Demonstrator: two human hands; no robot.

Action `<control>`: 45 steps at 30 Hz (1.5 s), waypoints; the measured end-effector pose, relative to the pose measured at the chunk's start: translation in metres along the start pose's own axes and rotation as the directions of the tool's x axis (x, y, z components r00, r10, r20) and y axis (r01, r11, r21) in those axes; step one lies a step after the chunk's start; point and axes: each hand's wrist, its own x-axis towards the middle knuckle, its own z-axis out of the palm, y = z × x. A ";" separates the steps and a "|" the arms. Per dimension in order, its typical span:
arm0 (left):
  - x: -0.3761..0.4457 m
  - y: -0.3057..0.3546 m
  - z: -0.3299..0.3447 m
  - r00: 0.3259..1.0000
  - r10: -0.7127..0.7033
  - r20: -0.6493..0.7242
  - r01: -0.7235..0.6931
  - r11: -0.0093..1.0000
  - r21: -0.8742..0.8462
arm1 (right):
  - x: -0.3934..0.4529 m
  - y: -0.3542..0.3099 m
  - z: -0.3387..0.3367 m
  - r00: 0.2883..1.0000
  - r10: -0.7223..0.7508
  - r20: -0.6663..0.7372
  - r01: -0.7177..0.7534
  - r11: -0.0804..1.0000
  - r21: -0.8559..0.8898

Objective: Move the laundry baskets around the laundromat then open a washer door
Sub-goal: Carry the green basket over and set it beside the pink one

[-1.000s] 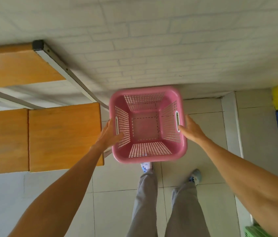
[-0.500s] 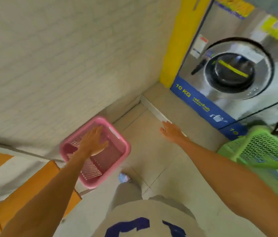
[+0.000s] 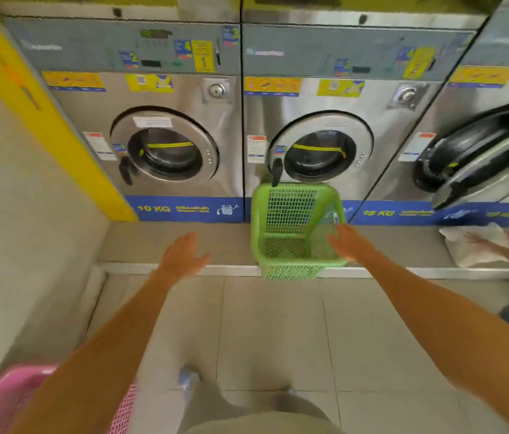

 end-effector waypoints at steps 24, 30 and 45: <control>0.324 0.104 0.144 0.965 -0.108 0.237 0.140 0.983 -0.119 | 0.287 0.121 0.031 0.960 0.246 0.136 -0.265 0.954 0.142; 0.385 0.105 0.223 0.943 -0.241 0.229 0.294 0.927 -0.234 | 0.364 0.149 0.088 0.937 0.295 0.186 -0.320 0.939 0.124; 0.308 0.085 0.233 0.874 -0.467 0.137 0.476 0.761 -0.441 | 0.370 0.140 0.082 0.901 0.229 0.368 -0.265 0.963 0.051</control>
